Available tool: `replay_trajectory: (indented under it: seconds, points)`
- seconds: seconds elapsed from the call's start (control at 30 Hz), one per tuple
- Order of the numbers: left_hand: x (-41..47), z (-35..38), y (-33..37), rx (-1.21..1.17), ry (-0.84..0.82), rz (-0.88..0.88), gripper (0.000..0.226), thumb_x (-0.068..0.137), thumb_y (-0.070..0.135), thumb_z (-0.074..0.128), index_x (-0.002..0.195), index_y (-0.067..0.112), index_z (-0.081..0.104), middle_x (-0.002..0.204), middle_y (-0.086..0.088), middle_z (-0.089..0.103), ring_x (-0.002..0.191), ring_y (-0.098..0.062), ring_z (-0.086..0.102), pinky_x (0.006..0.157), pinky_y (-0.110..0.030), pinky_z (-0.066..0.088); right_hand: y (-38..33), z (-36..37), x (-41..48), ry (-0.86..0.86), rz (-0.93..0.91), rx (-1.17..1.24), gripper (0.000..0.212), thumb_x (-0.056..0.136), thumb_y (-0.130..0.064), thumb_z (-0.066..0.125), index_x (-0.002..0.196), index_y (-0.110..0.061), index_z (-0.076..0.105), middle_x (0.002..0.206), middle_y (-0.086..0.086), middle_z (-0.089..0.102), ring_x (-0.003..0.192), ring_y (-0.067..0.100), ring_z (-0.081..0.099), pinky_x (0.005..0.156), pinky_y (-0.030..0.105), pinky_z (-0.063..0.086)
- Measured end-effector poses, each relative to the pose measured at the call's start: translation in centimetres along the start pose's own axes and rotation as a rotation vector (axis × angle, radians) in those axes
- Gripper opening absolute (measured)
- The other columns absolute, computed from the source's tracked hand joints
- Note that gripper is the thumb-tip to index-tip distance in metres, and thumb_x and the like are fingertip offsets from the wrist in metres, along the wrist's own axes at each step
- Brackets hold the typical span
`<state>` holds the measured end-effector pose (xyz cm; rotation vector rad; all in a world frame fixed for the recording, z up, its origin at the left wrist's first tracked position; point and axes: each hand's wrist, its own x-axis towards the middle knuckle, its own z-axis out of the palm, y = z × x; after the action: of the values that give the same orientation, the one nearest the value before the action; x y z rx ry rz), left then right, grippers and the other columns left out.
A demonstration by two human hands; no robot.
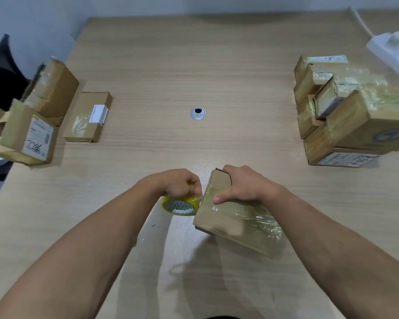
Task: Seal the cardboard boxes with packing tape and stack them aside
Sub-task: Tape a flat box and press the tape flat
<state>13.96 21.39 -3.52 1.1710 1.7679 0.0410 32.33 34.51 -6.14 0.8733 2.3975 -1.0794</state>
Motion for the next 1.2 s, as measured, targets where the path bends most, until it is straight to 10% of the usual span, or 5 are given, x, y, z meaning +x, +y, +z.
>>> replay_trajectory:
  seconds: [0.33,1.2]
  points:
    - [-1.2,0.3,-0.4,0.044,0.23,-0.054,0.011,0.097,0.027,0.06,0.092,0.028,0.07,0.088,0.015,0.061,0.089,-0.011,0.056,0.062,-0.016,0.038,-0.8,0.7,0.6,0.038,0.03,0.002,0.081,0.056,-0.075,0.081,0.112,-0.024,0.052,0.106,0.001,0.06,0.097,0.023,0.059,0.086,0.042,0.054]
    - [-4.2,3.2,-3.2,-0.073,0.534,-0.15,0.016,0.098,0.024,0.061,0.103,0.022,0.076,0.108,-0.003,0.071,0.103,-0.021,0.06,0.08,-0.021,0.037,-4.1,2.4,2.2,0.0,0.218,-0.032,0.079,0.054,-0.082,0.076,0.099,-0.022,0.05,0.097,-0.002,0.06,0.094,0.023,0.059,0.087,0.041,0.051]
